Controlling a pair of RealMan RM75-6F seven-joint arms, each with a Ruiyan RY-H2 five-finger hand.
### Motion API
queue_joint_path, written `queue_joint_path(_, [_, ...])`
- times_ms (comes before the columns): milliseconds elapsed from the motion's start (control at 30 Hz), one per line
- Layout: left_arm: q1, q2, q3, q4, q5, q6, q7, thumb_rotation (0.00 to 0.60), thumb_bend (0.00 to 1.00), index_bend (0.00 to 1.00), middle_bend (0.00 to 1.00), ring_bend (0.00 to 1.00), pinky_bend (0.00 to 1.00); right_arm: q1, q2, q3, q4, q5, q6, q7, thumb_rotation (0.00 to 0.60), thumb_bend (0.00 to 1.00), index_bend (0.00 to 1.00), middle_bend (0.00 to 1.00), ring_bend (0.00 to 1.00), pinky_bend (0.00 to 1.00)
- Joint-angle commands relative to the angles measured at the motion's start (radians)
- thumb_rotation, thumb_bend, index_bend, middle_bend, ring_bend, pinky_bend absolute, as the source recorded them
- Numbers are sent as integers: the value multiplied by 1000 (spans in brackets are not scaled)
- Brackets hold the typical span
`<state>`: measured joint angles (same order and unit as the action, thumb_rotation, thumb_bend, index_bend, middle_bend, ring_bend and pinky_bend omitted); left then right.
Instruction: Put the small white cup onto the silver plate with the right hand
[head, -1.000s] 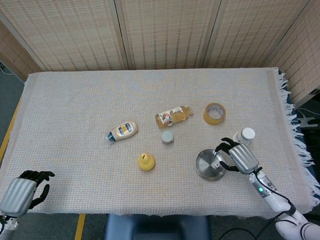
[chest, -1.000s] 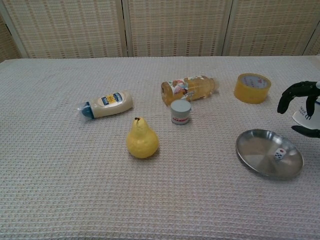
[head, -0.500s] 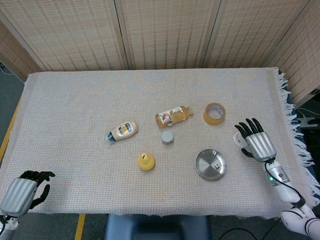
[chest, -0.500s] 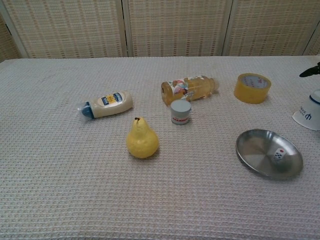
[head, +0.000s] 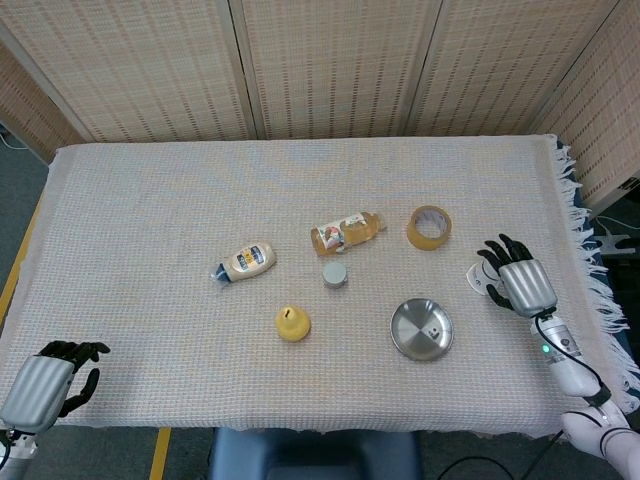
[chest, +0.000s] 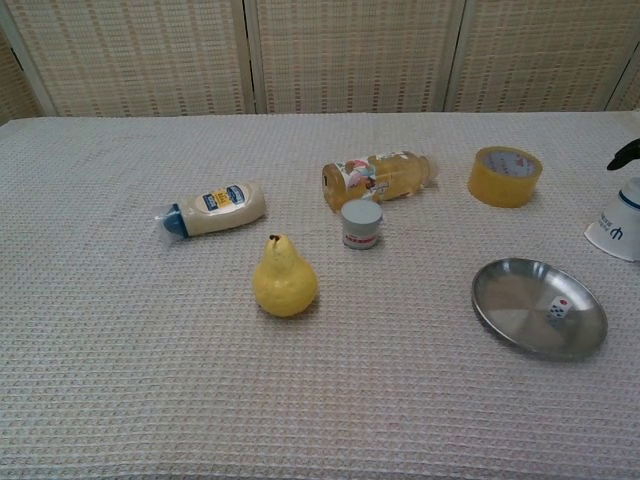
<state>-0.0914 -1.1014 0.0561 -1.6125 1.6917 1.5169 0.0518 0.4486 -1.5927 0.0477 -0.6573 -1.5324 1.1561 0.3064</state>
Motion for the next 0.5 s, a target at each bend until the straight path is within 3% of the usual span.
queue_joint_path(33, [0,0,1,0,1,0,0,600,514,374,464,422,381,5,-24,0,40,8,-16,26,600,306,212,116,0,142])
queue_joint_path(167, [0,-1,0,-1,0,0,1,600,514,375,467,422,381,12,-53,2,91,13,-29,52,600,306,213,116,0,154])
queue_joint_path(500, [-1,0,-1,0,-4,-3,0,600,514,375,469,423,381,22,-127,-3,206,14,-46,101,600,306,270,183,43,296])
